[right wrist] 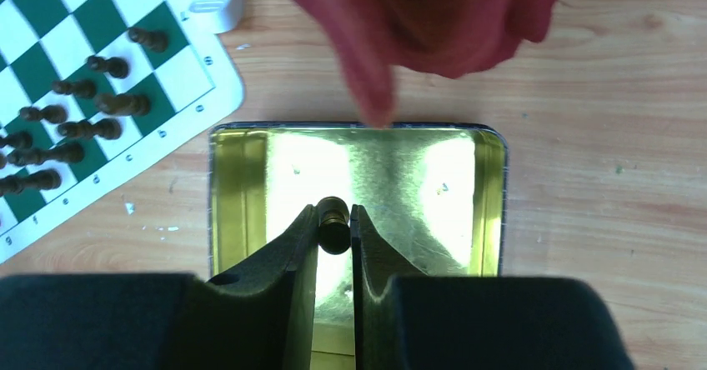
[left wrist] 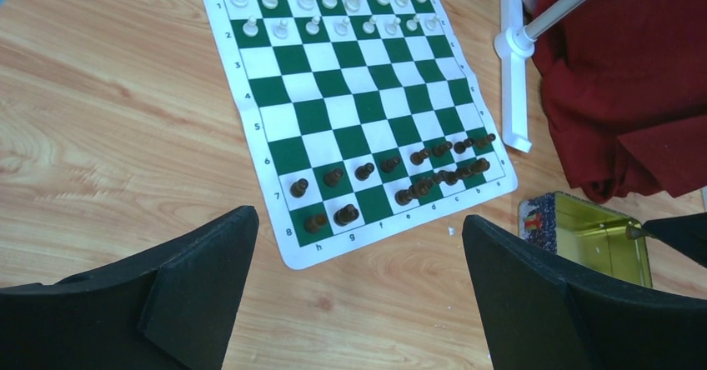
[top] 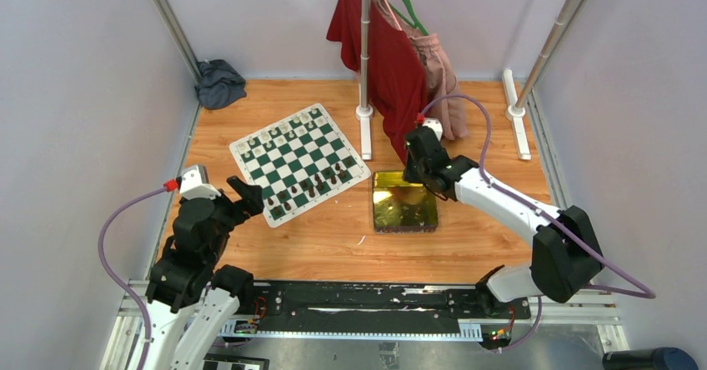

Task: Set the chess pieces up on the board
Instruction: Place the chess piece on the chessboard.

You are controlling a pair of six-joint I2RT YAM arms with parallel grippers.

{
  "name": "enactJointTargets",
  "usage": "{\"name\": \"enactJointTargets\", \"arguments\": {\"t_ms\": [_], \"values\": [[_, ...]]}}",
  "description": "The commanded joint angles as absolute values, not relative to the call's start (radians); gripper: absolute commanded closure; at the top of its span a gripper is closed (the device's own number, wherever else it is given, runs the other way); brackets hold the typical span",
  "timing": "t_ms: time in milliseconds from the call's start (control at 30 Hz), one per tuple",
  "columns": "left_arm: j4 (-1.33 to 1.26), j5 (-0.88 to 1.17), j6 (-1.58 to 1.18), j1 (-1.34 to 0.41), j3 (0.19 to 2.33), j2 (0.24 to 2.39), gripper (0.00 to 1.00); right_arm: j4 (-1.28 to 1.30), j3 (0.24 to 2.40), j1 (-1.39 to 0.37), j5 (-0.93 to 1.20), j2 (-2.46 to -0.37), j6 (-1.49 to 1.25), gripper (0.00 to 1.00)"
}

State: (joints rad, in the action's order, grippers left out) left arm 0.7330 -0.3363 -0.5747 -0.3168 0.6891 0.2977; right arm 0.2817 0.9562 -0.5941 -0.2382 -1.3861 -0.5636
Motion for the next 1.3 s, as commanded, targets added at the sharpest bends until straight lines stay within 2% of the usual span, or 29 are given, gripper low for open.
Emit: {"name": "enactJointTargets", "arguments": {"t_ms": [0,333,900,1267], "values": [[0.705,-0.321,-0.557,-0.323,0.676,0.267,0.0,0.346,1.034,-0.681,-0.339,-1.412,-0.494,1.0],[0.703,-0.318,-0.554,-0.322,0.675,0.258,0.0,0.341,1.166,-0.803,-0.401,-1.516,-0.367,1.0],[0.706,-0.332,-0.558,-0.322,0.675,0.259,0.0,0.327,1.472,-0.859,-0.4,-1.848,-0.187,1.0],[0.706,-0.335,-0.559,-0.322,0.674,0.261,0.0,0.305,1.526,-0.868,-0.385,-1.959,-0.153,1.0]]}}
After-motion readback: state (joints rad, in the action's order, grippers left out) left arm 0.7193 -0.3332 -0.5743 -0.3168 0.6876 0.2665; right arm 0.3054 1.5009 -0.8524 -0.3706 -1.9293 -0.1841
